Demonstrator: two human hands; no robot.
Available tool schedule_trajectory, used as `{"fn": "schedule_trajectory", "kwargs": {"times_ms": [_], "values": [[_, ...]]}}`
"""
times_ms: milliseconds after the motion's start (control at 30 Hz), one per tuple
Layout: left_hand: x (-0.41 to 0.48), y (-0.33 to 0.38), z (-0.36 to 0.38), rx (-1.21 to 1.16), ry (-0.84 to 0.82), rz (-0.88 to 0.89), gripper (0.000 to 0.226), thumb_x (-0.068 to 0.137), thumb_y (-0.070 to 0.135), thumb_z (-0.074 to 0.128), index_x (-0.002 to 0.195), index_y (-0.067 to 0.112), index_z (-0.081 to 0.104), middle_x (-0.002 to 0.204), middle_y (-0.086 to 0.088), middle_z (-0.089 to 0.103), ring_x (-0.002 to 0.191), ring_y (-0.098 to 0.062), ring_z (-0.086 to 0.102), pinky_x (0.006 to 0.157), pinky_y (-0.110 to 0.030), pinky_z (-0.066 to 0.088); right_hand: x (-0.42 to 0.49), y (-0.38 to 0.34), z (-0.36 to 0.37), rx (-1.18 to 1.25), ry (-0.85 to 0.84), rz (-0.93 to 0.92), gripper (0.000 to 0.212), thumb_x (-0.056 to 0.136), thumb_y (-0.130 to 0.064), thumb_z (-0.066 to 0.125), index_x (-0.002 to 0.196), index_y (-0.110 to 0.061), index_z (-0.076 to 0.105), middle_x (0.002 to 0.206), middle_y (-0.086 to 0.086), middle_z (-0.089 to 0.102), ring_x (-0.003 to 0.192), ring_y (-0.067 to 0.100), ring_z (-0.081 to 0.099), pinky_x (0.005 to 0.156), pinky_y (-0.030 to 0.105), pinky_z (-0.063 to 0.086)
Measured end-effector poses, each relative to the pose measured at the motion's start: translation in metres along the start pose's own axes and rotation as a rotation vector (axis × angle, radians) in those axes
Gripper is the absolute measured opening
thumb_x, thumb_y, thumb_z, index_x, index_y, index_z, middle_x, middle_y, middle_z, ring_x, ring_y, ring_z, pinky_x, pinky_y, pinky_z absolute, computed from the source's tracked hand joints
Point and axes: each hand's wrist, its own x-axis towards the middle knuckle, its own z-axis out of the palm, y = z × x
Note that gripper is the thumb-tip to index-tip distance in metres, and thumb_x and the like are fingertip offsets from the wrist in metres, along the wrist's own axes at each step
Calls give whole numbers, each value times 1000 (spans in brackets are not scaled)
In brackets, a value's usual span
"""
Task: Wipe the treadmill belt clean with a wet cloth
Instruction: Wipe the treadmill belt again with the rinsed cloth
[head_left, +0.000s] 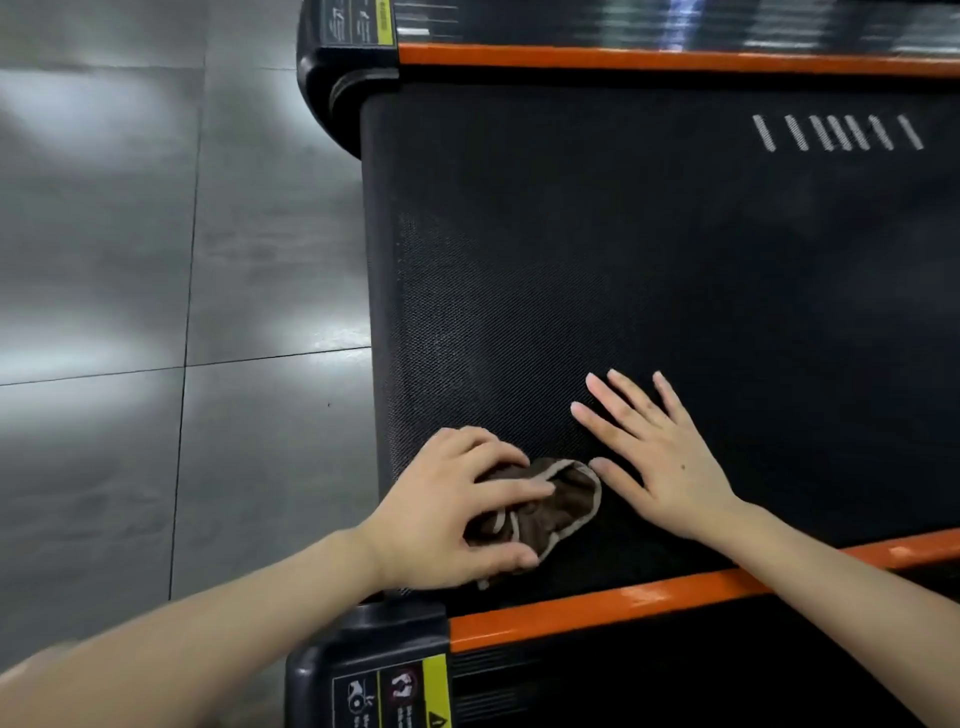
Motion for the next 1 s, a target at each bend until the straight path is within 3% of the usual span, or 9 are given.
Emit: {"fn": "schedule_trajectory", "kwargs": {"times_ms": [433, 600, 700, 833, 933, 1000], "values": [[6, -2, 13, 142, 6, 11, 38, 81, 53, 63, 109, 27, 60, 111, -4, 64, 98, -25, 53, 83, -37, 38, 3, 0, -4, 18, -32, -12, 50, 97, -44, 38, 143, -24, 39, 154, 6, 28, 144, 26, 22, 115, 58, 13], [7, 12, 7, 190, -64, -70, 37, 82, 46, 61, 106, 19, 66, 110, -7, 62, 101, -26, 47, 81, -39, 41, 4, -4, -11, 33, -138, 37, 52, 96, -46, 34, 144, -29, 29, 154, 3, 28, 143, 24, 23, 116, 56, 11], [5, 27, -7, 96, 27, -281, 34, 82, 40, 57, 100, 13, 66, 98, -6, 62, 92, -24, 47, 73, -38, 47, 7, -11, -24, 91, -192, 107, 51, 94, -46, 34, 142, -28, 35, 153, 2, 30, 143, 22, 22, 116, 53, 12], [-18, 50, -54, -179, 406, -785, 25, 76, 30, 70, 94, 14, 66, 92, 0, 57, 91, -19, 52, 84, -21, 37, 25, -59, -64, 367, -145, 397, 42, 96, -29, 52, 137, -23, 49, 143, 8, 48, 134, 23, 41, 113, 50, 27], [-47, 73, -103, -459, 661, -1102, 28, 71, 20, 81, 90, 25, 61, 94, 3, 60, 91, -13, 58, 85, -25, 45, 55, -141, -114, 1047, -179, 709, 49, 93, -24, 59, 139, -27, 44, 128, -1, 58, 111, 3, 56, 100, 29, 45], [-66, 90, -137, -649, 774, -1251, 33, 68, 22, 82, 91, 30, 59, 99, -2, 63, 92, -18, 62, 87, -37, 51, 73, -202, -146, 1425, -320, 852, 62, 91, -24, 61, 146, -28, 32, 119, -3, 60, 109, 8, 59, 96, 29, 47]]}}
